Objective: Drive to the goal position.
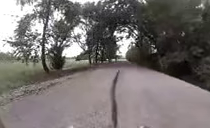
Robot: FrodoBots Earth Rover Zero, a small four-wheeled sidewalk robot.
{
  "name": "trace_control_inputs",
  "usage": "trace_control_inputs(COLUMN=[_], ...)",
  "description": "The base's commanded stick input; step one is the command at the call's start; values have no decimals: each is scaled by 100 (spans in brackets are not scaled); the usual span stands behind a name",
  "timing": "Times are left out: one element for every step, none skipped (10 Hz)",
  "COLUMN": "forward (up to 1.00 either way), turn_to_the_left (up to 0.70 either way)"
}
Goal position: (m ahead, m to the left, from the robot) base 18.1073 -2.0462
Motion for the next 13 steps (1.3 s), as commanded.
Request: trace_control_inputs(forward=[70, 70, 70, 70, 70, 70, 70, 70, 70, 70, 70, 70, 70], turn_to_the_left=[0, 0, 0, 0, 0, -23, -16, 0, 0, -5, -32, -35, -35])
